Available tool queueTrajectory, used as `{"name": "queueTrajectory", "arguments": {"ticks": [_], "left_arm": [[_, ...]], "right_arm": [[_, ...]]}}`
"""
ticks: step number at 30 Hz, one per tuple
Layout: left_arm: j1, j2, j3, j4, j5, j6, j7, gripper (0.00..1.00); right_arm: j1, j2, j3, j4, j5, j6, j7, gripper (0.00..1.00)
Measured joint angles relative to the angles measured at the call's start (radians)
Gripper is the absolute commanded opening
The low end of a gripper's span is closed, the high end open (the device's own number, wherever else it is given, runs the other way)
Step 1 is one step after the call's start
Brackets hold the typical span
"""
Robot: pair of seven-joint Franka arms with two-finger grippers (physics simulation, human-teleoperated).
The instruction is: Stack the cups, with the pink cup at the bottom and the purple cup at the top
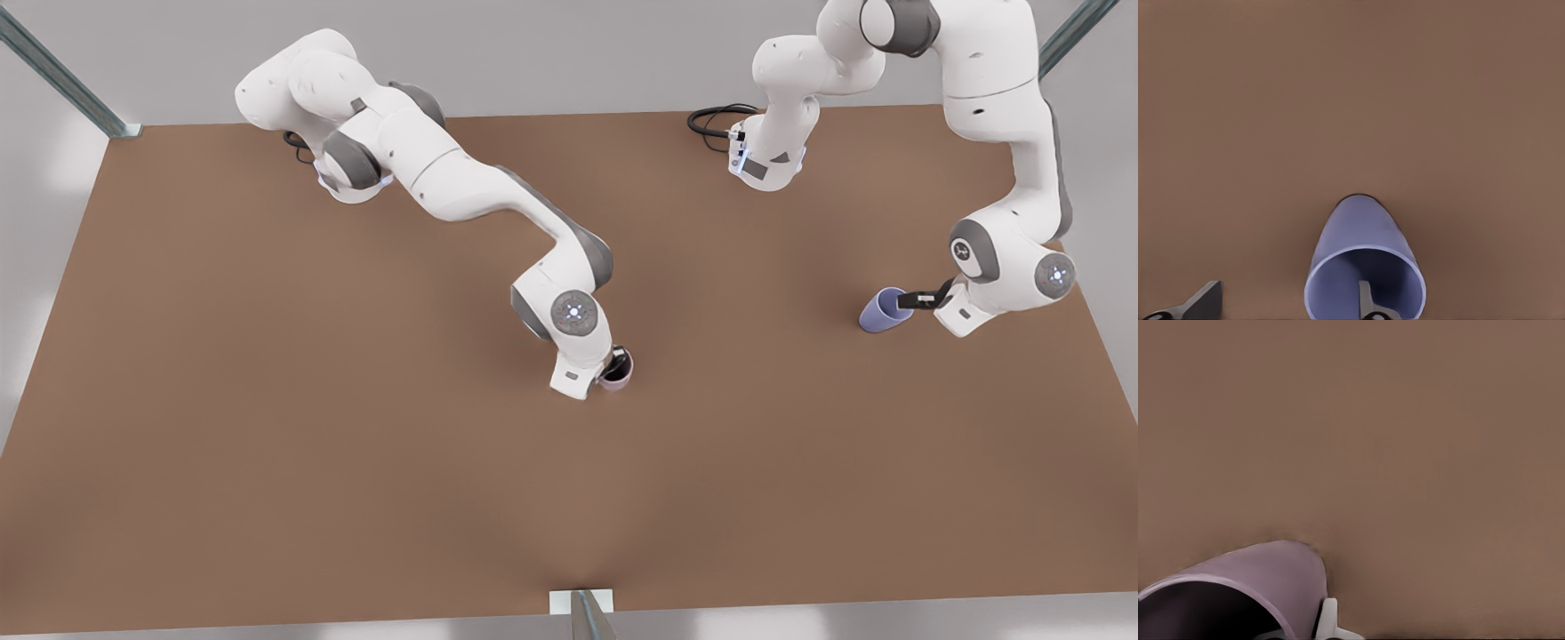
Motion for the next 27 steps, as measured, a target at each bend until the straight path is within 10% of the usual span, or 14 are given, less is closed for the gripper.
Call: {"name": "queueTrajectory", "arguments": {"ticks": [5, 7, 12, 19, 22, 27], "left_arm": [[0.0, 0.03, 0.002, -0.038, -0.016, 0.086, 0.084, 0.94], [0.001, 0.048, 0.001, -0.039, -0.043, 0.101, 0.112, 0.5], [0.003, 0.052, -0.011, -0.038, -0.063, 0.111, 0.159, 0.22], [-0.006, 0.039, -0.037, 0.016, -0.112, 0.066, 0.215, 0.21], [-0.011, 0.014, -0.082, 0.109, -0.151, -0.01, 0.226, 0.21], [-0.011, -0.021, -0.348, 0.257, -0.176, -0.156, 0.165, 0.21]], "right_arm": [[0.011, 0.016, -0.005, 0.003, 0.001, -0.016, 0.153, 0.21], [0.012, 0.026, -0.004, 0.003, 0.001, -0.017, 0.205, 0.26], [0.005, 0.024, 0.002, -0.004, -0.001, -0.002, 0.317, 0.75], [-0.016, -0.107, 0.002, -0.154, 0.002, 0.013, 0.422, 0.82], [-0.111, -0.359, -0.003, -0.362, 0.042, 0.007, 0.431, 1.0], [-0.472, -0.721, -0.037, -0.627, -0.019, -0.102, 0.328, 1.0]]}}
